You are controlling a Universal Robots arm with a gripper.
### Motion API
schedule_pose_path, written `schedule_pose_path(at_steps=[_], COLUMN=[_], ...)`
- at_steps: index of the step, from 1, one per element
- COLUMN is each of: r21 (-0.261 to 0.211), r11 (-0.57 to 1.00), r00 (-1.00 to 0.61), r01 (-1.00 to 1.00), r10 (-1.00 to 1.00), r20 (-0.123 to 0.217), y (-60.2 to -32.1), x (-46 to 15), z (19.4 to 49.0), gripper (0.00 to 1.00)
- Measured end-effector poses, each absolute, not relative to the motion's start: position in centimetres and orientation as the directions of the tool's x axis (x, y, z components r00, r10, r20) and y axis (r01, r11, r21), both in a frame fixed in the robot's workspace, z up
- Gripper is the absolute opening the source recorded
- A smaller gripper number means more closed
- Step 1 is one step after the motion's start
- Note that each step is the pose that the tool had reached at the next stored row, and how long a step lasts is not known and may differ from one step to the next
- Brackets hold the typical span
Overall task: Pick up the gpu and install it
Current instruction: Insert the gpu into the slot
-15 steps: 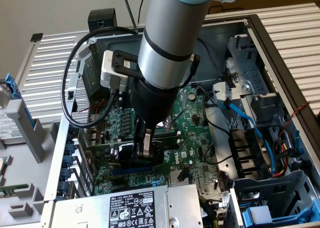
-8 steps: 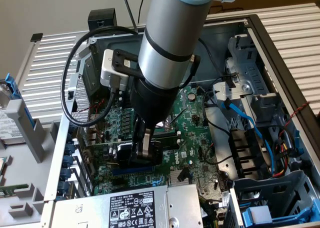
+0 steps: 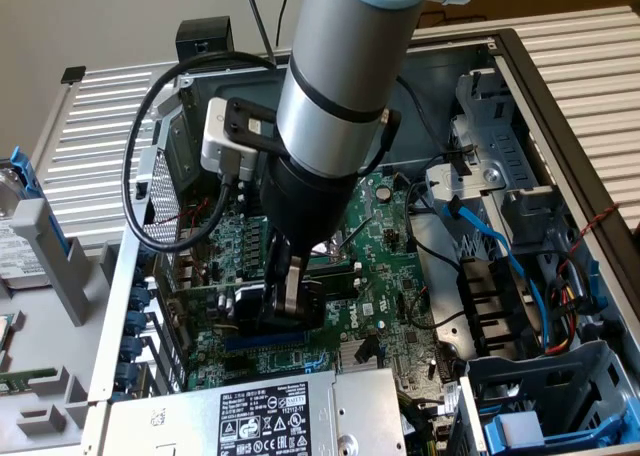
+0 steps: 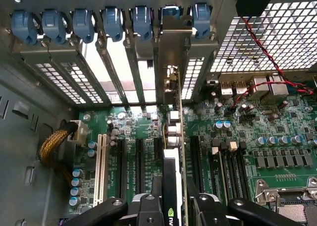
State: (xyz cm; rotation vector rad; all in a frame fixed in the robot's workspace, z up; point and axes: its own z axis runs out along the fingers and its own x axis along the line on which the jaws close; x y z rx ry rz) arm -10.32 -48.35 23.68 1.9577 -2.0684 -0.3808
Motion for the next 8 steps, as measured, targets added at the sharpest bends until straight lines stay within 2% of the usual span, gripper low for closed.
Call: schedule_pose_path(at_steps=[8], r21=[0.368], r11=[0.042], r00=[-0.040], r01=[-0.929], r10=[-0.999], r20=[0.013], y=[-48.33], x=[-10.18], z=[23.68], gripper=[0.29])
